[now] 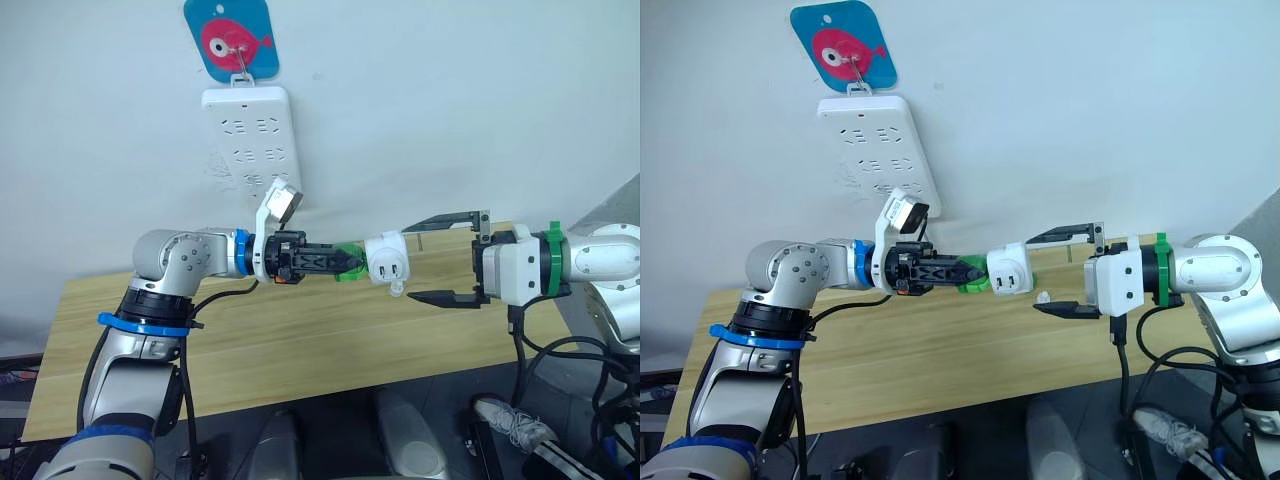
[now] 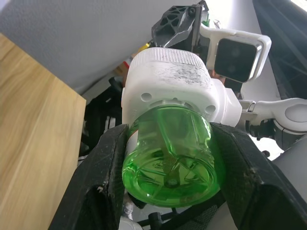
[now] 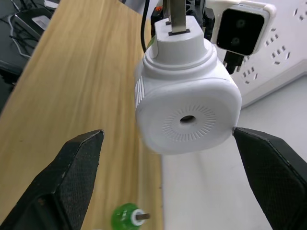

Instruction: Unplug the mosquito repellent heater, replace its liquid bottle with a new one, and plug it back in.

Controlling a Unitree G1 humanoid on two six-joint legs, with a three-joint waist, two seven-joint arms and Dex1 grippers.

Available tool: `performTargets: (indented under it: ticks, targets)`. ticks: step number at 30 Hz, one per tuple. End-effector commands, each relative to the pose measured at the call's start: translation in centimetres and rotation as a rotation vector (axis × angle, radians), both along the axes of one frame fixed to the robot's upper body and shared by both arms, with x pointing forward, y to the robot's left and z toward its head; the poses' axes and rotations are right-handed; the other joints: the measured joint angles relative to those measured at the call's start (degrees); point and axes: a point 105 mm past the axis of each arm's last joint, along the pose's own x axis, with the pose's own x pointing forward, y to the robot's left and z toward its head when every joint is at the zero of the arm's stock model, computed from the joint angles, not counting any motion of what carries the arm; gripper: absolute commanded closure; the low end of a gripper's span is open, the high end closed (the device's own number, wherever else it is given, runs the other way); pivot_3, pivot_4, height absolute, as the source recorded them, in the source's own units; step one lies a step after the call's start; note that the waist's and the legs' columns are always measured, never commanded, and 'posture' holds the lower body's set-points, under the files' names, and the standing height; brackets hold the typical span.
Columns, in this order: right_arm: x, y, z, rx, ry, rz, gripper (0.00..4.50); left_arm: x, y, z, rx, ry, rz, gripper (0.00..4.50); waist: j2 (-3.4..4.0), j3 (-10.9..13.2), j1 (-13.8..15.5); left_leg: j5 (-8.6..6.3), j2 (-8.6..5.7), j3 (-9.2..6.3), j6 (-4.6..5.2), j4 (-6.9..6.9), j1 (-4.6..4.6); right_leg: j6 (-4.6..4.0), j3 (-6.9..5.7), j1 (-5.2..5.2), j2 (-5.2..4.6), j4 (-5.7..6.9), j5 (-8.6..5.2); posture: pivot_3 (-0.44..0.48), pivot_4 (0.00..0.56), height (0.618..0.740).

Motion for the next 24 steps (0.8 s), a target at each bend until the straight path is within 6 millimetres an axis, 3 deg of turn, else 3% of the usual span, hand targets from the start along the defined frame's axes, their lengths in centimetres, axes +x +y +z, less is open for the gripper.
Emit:
performTargets:
  ticks: [1,10,13,16,24]
  targets:
    - [-0.51,1.05,0.97,0.015,-0.090,0.061,0.00,-0.83,-0.72,1.06,-0.023,-0.040,-0.061,2.20,0.00,0.00,0.05,0.00,0.00,-0.01,0.00,0.00,0.00,0.00,-0.01,0.00,0.00,0.01,0.00,-0.277,0.221,0.734]
    - [-0.31,1.25,0.64,0.017,-0.115,0.087,0.00,-0.83,-0.75,1.24,-0.025,-0.038,-0.065,2.20,0.00,0.00,0.07,0.00,-0.01,-0.02,0.00,0.03,0.03,0.00,-0.01,-0.01,-0.01,0.11,0.00,-0.273,0.221,0.734]
    - [-0.53,1.42,0.58,0.026,-0.110,0.105,0.55,-0.86,-0.77,1.26,-0.024,-0.037,-0.069,2.20,0.00,0.00,0.06,0.00,-0.01,-0.01,0.00,0.03,0.06,0.00,-0.01,-0.01,-0.01,0.16,0.00,-0.274,0.223,0.734]
    - [-0.71,1.61,0.66,0.034,-0.118,0.120,1.55,-0.84,-0.79,1.30,-0.025,-0.036,-0.070,2.20,0.00,0.00,0.07,0.00,-0.01,0.00,0.00,0.04,0.09,0.00,0.01,-0.01,-0.01,0.21,0.00,-0.274,0.225,0.734]
    - [-0.87,1.77,0.43,0.042,-0.130,0.136,1.55,-0.71,-1.02,1.42,-0.033,-0.053,-0.068,2.20,0.00,0.00,0.06,0.00,-0.01,0.00,0.00,0.05,0.10,-0.01,0.02,0.00,-0.01,0.25,0.00,-0.274,0.225,0.734]
